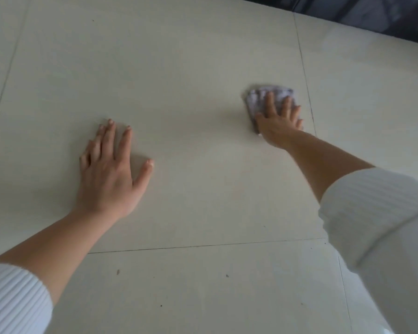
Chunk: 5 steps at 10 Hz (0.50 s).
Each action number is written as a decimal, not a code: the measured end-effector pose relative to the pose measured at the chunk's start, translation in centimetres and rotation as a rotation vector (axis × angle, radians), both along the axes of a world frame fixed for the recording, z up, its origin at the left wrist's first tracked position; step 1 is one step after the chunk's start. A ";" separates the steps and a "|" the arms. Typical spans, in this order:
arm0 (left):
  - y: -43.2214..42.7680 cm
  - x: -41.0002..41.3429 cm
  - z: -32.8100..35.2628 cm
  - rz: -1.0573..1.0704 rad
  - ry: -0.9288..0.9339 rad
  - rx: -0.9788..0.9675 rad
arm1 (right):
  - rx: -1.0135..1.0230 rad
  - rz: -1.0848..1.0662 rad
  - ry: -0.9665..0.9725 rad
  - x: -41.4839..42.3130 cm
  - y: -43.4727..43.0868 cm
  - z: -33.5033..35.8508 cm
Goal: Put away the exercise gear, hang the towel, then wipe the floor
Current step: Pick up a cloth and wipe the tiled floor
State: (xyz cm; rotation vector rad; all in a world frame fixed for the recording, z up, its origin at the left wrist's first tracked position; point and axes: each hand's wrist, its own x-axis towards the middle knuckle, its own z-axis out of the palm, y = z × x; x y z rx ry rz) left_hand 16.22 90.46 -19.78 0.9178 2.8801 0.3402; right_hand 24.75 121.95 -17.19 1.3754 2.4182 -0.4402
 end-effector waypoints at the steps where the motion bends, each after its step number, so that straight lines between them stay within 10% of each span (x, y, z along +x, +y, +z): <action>1: -0.1 0.0 0.1 -0.005 -0.005 0.002 | 0.012 0.187 0.121 -1.5 -5.7 -1.0; 4: -0.7 -0.7 0.8 -0.059 -0.136 -0.016 | -0.012 0.812 0.114 9.6 -11.9 0.4; 5: -1.3 -1.8 1.2 -0.093 -0.272 -0.042 | 0.043 0.584 0.042 13.9 -8.7 0.5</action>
